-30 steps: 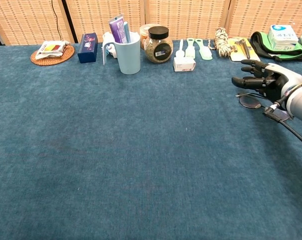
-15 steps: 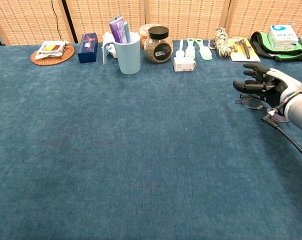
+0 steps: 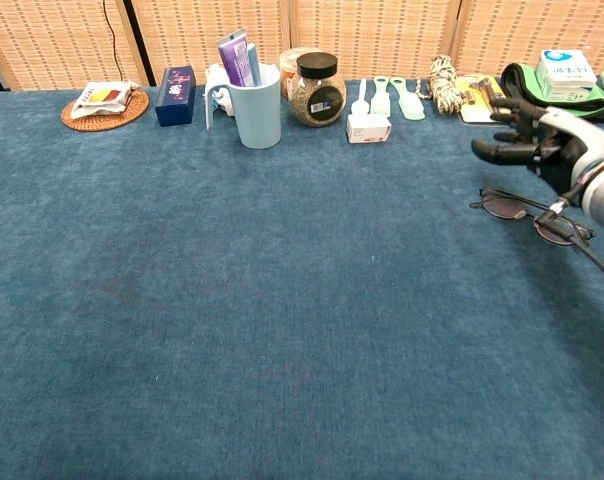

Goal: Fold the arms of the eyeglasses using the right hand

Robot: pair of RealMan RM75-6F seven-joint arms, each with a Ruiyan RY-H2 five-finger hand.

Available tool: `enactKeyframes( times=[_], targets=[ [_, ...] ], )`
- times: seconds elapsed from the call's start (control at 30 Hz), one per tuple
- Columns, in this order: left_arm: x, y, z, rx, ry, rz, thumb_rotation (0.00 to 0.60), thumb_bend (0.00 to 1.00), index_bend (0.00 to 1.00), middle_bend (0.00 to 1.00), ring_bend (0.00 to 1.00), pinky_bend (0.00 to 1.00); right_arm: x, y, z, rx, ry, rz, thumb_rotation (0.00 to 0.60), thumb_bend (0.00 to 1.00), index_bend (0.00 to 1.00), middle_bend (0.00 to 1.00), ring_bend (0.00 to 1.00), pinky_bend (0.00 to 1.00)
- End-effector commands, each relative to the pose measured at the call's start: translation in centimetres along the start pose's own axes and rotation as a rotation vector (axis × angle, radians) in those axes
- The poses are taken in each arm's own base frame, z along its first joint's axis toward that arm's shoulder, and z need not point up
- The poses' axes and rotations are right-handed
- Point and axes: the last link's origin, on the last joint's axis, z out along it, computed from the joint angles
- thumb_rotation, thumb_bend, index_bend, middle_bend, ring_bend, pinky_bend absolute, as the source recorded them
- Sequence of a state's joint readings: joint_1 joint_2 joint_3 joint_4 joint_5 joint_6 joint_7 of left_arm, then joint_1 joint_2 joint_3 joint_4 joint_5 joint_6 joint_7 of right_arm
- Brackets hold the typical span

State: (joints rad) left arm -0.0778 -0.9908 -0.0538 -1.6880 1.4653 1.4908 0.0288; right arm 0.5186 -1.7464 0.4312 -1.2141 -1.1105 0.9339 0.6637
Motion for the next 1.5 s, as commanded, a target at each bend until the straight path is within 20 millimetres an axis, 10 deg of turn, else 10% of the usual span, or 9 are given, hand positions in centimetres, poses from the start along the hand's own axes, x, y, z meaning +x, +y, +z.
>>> enactKeyframes(
  times=[0.03,0.77,1.5],
  targets=[
    [-0.1,0.0,0.0,0.001,-0.003,-0.001,0.386,0.5,0.07,0.0,0.0,0.03,0.7,-1.2,-0.3,0.052,-0.027,-0.084,0.6,0.47,0.0,0.0,0.0,0.0],
    [-2.2,0.2,-1.3,0.033,-0.025,-0.045,0.386,0.5,0.13,0.0,0.0,0.03,9.3,-2.7,-6.6,0.158,0.005,-1.003,0.6,0.47,0.12,0.01,0.0,0.0],
    [-3.4,1.4,-3.3,0.02,-0.031,-0.071,0.38,0.5,0.15,0.0,0.0,0.03,13.3,-1.7,-17.9,-0.026,0.216,-1.127,0.6,0.47,0.17,0.03,0.0,0.0]
  ],
)
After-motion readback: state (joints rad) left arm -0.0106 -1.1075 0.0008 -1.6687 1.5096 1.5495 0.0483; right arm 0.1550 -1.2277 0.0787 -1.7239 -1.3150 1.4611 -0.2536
